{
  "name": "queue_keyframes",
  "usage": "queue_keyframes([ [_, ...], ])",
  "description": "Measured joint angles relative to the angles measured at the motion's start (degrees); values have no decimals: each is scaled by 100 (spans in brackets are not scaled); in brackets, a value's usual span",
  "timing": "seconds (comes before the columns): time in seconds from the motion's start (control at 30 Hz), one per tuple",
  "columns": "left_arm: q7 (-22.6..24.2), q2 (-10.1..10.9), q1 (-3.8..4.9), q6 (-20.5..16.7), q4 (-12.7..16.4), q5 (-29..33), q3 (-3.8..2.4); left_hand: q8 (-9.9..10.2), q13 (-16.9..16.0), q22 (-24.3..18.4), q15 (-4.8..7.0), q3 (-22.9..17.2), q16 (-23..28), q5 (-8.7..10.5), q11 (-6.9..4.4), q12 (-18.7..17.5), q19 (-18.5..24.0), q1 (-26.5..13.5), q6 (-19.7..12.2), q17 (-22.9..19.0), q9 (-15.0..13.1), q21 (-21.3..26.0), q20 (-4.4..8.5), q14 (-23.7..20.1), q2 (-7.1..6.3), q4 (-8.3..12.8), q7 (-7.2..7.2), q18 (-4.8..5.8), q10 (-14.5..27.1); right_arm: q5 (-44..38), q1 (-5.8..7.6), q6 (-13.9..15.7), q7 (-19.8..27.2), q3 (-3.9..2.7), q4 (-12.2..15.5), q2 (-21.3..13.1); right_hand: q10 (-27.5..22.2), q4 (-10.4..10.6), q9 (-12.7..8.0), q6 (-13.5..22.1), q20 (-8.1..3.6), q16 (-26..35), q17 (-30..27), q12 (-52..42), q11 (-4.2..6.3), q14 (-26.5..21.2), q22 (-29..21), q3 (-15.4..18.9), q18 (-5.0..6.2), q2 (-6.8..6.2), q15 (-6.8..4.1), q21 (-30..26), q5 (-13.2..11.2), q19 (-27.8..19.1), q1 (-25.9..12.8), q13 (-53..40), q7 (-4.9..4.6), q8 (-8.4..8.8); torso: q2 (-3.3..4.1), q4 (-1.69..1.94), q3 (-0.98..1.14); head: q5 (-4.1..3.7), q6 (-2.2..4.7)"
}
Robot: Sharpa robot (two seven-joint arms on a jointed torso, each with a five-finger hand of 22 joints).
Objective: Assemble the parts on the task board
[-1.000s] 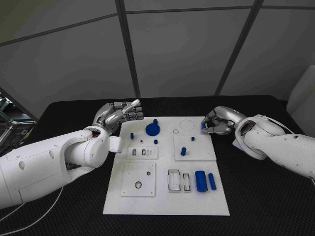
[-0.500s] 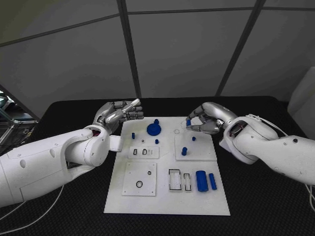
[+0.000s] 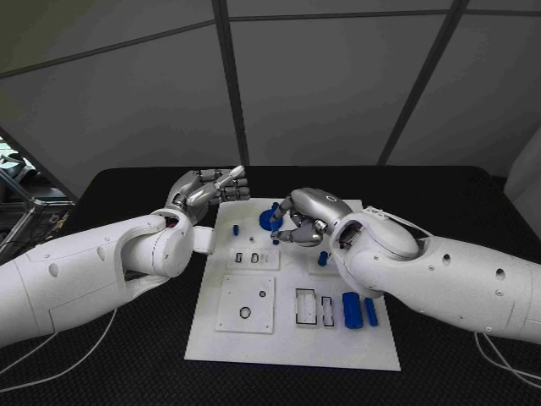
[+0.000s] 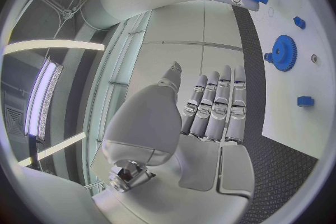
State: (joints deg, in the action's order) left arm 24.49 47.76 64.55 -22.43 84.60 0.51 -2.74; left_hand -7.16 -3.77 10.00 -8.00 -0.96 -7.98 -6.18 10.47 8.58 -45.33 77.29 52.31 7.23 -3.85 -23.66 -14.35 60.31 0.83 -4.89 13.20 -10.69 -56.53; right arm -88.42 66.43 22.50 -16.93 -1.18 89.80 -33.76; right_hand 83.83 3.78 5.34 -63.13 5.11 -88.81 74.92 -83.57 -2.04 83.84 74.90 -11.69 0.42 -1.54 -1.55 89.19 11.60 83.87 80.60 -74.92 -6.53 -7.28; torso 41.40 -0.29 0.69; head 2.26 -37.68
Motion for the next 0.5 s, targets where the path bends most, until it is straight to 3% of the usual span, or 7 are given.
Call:
queue_keyframes([
  [0.13, 0, -15, 3, 0, -13, 0, 0, 0, 0, 0, 0, 0, 0, 0, 0, 0, 0, 0, 0, 0, 0, 0, 0, 0, 0, 0, 0, 0, 0, -112, -26, -76, -131, 58, -69, 201, 0, 0, 0, 1, 0, 0, 0, 0, 0, 0, 0, 0, 0, 0, 0, 0, -1, 0, 0, 0, 1, 12, 4, -3, 0, 7, -12],
  [0.37, 0, -32, 6, 0, -20, 0, 0, 0, 0, 0, 0, 0, 0, 0, 0, 0, 0, 0, 0, 0, 0, 0, 0, 0, 0, 0, 0, 0, 0, -238, -104, -192, -283, 101, -183, 405, 0, 0, 0, 9, 0, 0, 0, 0, 0, 0, 0, 2, 0, 0, 0, 0, -19, 0, 0, 0, 7, 2, 8, -9, 1, 31, -37],
  [0.5, 0, -41, 6, 0, -21, 0, 0, 0, 0, 0, 0, 0, -1, 0, 0, 0, 0, 0, 0, 0, 0, 0, 0, 0, 0, 0, 0, 0, 0, -294, -144, -247, -350, 175, -238, 498, 0, 1, 0, 15, 0, 0, 0, 0, 0, 0, 0, 4, 0, -1, 0, 0, -30, 0, 0, 0, 4, 1, 8, -10, 3, 41, -52],
])
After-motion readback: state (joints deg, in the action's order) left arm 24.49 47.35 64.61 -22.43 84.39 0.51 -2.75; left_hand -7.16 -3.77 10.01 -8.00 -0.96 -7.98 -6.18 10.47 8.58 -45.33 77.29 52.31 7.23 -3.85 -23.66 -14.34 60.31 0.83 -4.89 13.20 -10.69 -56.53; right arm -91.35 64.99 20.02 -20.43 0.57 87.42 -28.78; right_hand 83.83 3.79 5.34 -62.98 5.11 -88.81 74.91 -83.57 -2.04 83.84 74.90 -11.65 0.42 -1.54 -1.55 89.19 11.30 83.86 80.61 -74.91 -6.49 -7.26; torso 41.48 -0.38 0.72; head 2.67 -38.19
